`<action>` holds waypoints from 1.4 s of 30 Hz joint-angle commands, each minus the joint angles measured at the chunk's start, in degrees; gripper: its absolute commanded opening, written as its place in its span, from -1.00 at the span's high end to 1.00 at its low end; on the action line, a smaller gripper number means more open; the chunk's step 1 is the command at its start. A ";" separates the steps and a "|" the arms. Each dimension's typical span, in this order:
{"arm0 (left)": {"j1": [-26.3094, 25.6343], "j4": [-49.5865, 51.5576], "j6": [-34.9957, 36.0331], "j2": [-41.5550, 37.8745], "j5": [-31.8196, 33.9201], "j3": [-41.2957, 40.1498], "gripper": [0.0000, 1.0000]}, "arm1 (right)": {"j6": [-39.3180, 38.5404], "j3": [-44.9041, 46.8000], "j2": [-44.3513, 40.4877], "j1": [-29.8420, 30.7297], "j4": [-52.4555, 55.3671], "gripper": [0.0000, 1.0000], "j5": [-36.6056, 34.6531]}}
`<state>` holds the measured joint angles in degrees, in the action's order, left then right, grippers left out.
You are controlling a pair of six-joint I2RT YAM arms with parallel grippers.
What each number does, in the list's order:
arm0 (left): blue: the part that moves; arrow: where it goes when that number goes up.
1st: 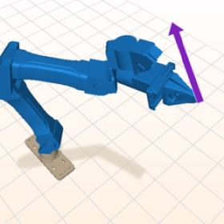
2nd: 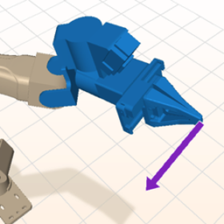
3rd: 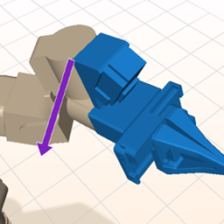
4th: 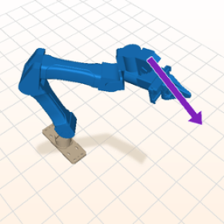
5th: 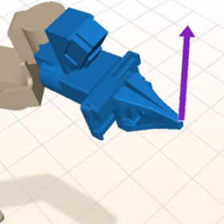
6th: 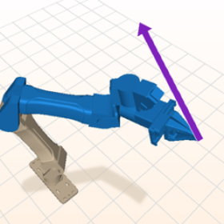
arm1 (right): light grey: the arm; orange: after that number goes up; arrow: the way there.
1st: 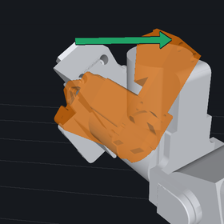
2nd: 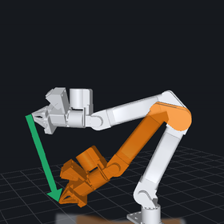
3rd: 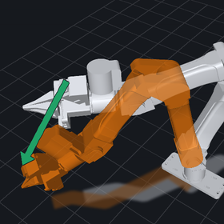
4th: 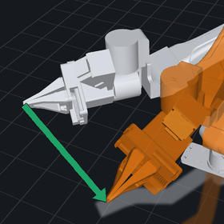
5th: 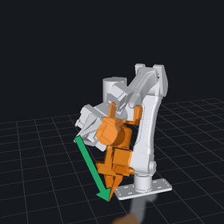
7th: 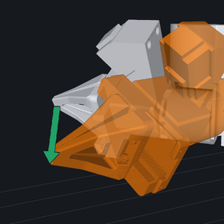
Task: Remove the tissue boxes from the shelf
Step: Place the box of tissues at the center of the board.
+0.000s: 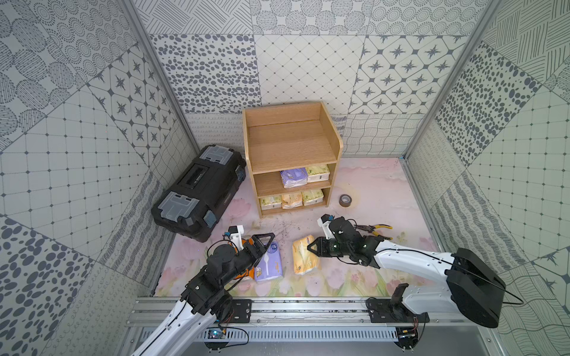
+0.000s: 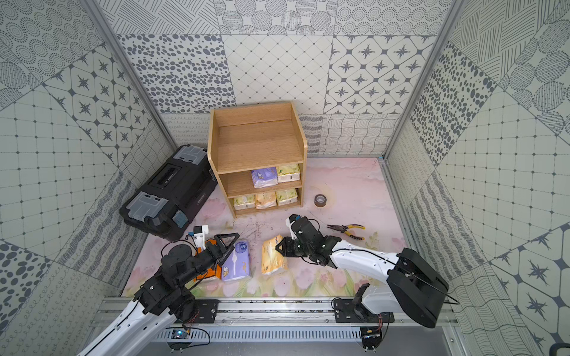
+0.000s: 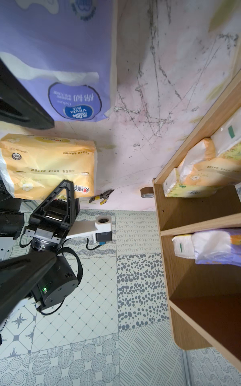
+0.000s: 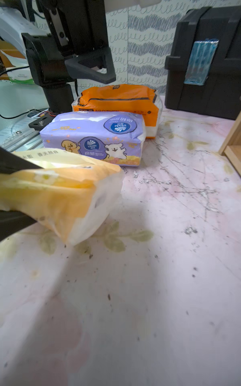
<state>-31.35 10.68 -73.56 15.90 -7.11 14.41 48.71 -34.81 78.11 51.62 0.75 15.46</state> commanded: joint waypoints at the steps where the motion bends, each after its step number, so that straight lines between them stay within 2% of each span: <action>1: -0.20 -0.08 -1.15 1.06 0.40 0.26 -0.91 | 1.61 -1.78 4.22 2.00 -9.37 0.73 2.25; 11: -0.22 1.32 -0.80 -1.01 1.97 0.92 -0.91 | 10.16 -3.37 16.37 6.36 -23.99 0.72 0.95; 14: -0.14 1.11 -0.75 -1.12 2.10 0.97 -0.91 | 11.86 -3.99 18.38 8.09 -26.01 0.62 -0.61; 17: -0.18 0.34 -0.78 -1.01 1.81 1.01 -0.91 | 12.46 -4.11 18.84 9.32 -26.19 0.45 -3.14; 19: -0.16 -0.23 -0.93 -0.87 1.74 1.05 -0.92 | 12.31 -3.65 18.13 9.67 -25.19 0.09 -5.32; 22: -0.20 -1.63 -1.68 -0.70 1.51 0.97 -0.92 | 11.01 -2.45 14.95 9.74 -21.66 -0.29 -9.67; 27: -0.24 -7.99 -8.07 -1.05 2.07 -0.94 -0.93 | 6.04 -3.17 6.10 9.94 -6.45 -0.50 -19.79; 31: -0.19 -9.83 -8.62 -0.07 4.54 -0.55 -0.92 | 6.35 -2.67 -0.52 9.75 -0.38 -0.54 -28.50; 35: -0.20 -13.21 -8.57 2.49 6.45 -0.56 -0.90 | 8.82 -3.42 -3.80 9.00 -3.30 -0.49 -33.42; 42: -0.19 -19.47 -6.32 9.51 6.68 1.35 -0.89 | 13.31 -8.61 -4.13 5.38 -10.49 -0.29 -41.71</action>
<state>-31.33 0.56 -80.97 22.17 -2.35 14.04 59.48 -40.58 74.83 58.24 -3.81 -19.75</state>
